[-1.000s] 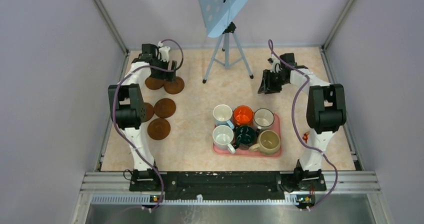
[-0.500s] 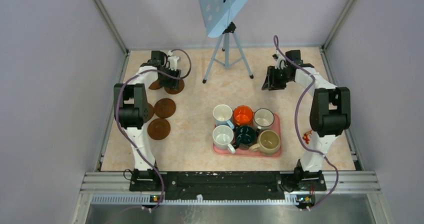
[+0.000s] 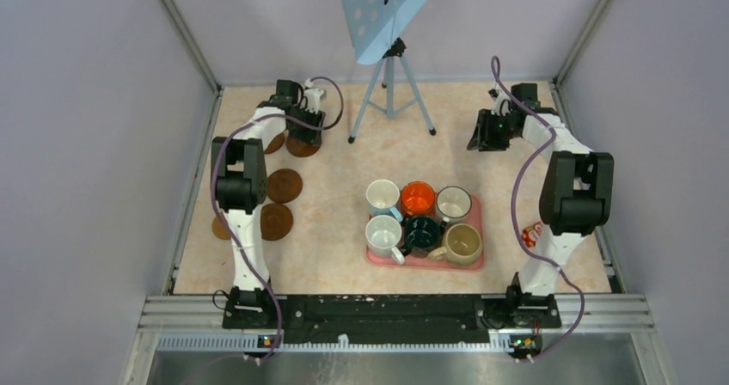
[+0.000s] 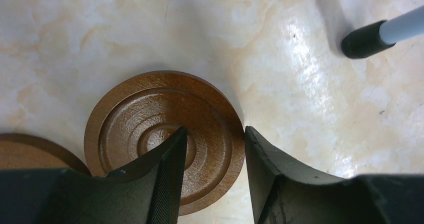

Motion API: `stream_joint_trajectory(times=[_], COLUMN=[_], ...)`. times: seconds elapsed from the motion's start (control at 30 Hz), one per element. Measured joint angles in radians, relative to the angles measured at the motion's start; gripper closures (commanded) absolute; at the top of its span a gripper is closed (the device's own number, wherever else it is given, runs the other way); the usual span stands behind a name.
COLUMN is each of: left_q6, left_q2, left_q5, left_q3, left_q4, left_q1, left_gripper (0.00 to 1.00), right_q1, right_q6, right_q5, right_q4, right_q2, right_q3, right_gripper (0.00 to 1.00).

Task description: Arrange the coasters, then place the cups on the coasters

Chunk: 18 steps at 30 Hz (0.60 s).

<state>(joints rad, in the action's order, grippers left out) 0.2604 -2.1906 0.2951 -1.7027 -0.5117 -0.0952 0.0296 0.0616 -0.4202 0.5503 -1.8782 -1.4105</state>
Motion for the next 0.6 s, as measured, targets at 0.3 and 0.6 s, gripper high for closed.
stream_joint_trajectory(times=[0.3, 0.6], left_q6=[-0.017, -0.053], left_q2=[-0.039, -0.027], left_q5=[0.03, 0.031], left_q3=[-0.058, -0.076], left_q4=[0.011, -0.02], left_q1=[-0.023, 0.006], left_gripper=[0.4, 0.26], right_q1=[0.002, 0.002], right_q6=[-0.002, -0.002], right_q5=[0.0, -0.009], right_q4=[0.0, -0.002], right_q2=[0.0, 0.001], right_q3=[0.0, 0.0], right_gripper=[0.58, 0.58])
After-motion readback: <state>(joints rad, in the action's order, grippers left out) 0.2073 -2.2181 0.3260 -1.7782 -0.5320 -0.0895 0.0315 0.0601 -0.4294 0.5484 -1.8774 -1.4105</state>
